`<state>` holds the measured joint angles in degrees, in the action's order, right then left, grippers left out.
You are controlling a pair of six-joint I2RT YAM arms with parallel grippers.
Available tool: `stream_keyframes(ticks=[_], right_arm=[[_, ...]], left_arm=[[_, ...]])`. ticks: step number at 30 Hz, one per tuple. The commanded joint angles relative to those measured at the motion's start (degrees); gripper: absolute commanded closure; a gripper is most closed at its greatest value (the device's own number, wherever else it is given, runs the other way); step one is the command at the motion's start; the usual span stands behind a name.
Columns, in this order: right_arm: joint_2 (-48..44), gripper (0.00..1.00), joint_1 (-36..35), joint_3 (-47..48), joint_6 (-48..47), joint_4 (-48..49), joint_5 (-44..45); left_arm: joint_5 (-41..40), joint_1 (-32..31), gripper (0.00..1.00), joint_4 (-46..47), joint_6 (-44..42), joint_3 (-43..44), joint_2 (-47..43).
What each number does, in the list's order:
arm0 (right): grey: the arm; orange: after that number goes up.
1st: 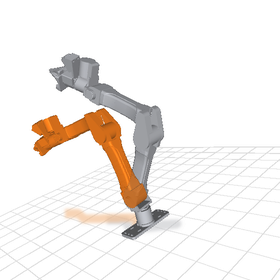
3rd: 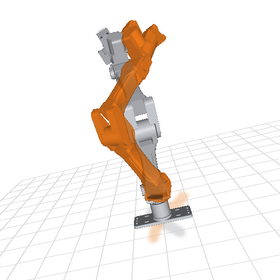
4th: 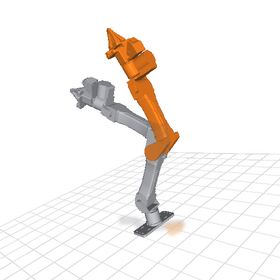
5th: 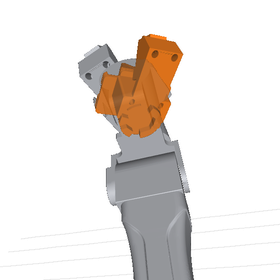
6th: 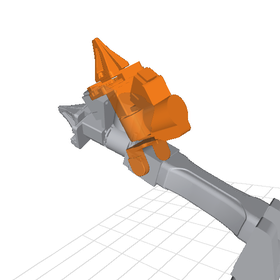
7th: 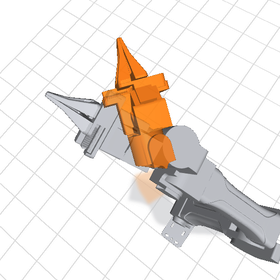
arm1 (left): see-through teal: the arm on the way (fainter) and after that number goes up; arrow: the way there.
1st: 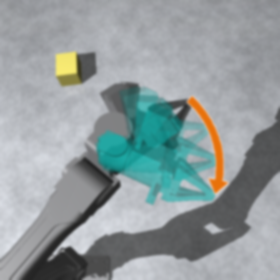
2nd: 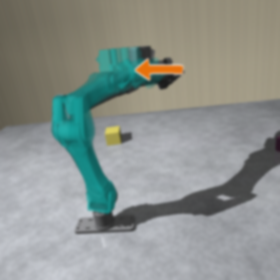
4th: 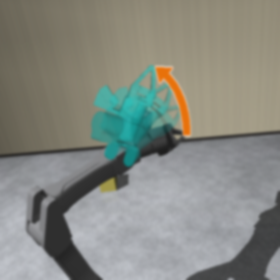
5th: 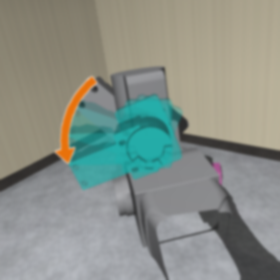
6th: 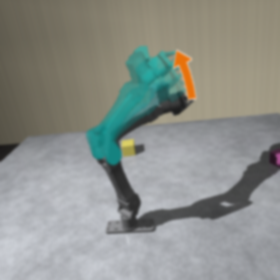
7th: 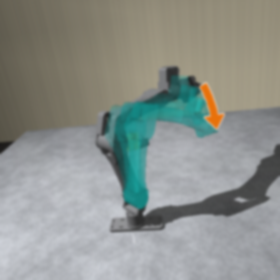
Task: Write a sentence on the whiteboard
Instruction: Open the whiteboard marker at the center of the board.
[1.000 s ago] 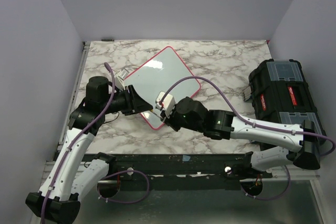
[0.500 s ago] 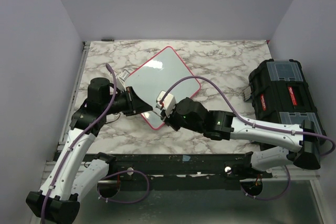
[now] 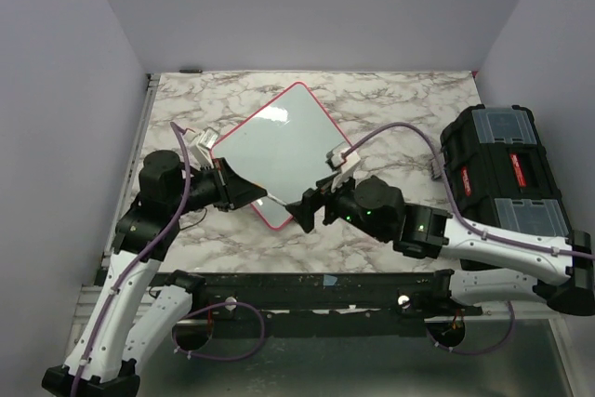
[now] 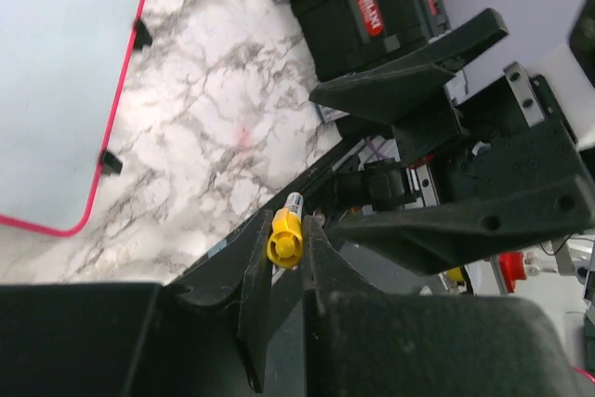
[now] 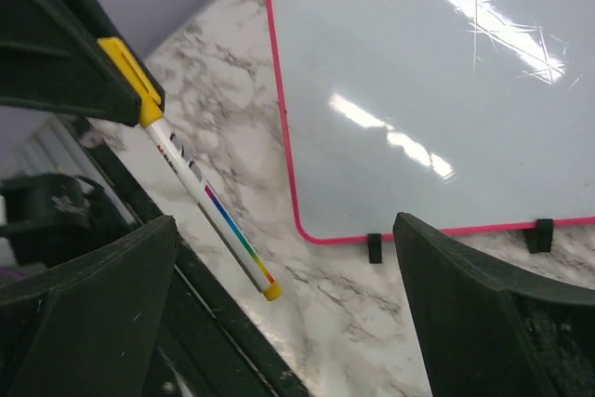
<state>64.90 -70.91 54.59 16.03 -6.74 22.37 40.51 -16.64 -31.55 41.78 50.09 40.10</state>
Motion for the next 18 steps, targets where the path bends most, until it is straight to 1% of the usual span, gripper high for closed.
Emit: stream_keyframes(ticks=[1, 4, 6, 8, 12, 15, 18], right_arm=[[-6.58, 0.00, 5.17, -3.67, 14.27, 10.14, -8.58], [-9.11, 0.00, 9.94, -5.41, 20.04, 14.10, -17.05], [-9.41, 0.00, 11.94, -5.51, 22.49, 16.40, -23.31], [-9.21, 0.00, 12.72, -5.78, 24.69, 19.78, -27.69], [-9.45, 0.00, 12.73, -7.72, 28.17, 28.42, -32.21], [-10.45, 0.00, 12.72, -9.35, 29.25, 33.55, -32.00], [-10.56, 0.03, 12.73, -11.08, 30.11, 38.83, -32.89]], left_arm=[[-0.56, -0.06, 1.00, 8.54, 0.01, 0.06, -5.90], [-0.61, 0.03, 1.00, 9.33, -0.55, 1.09, -7.58], [1.63, 0.03, 1.00, 11.49, 0.22, 1.12, -7.90], [3.25, 0.03, 1.00, 14.65, 2.06, 0.48, -8.34], [4.33, 0.03, 1.00, 22.21, 7.09, -1.09, -9.84], [4.00, 0.03, 1.00, 26.50, 10.49, -1.57, -10.74], [3.13, 0.10, 1.00, 28.74, 12.56, -1.94, -11.09]])
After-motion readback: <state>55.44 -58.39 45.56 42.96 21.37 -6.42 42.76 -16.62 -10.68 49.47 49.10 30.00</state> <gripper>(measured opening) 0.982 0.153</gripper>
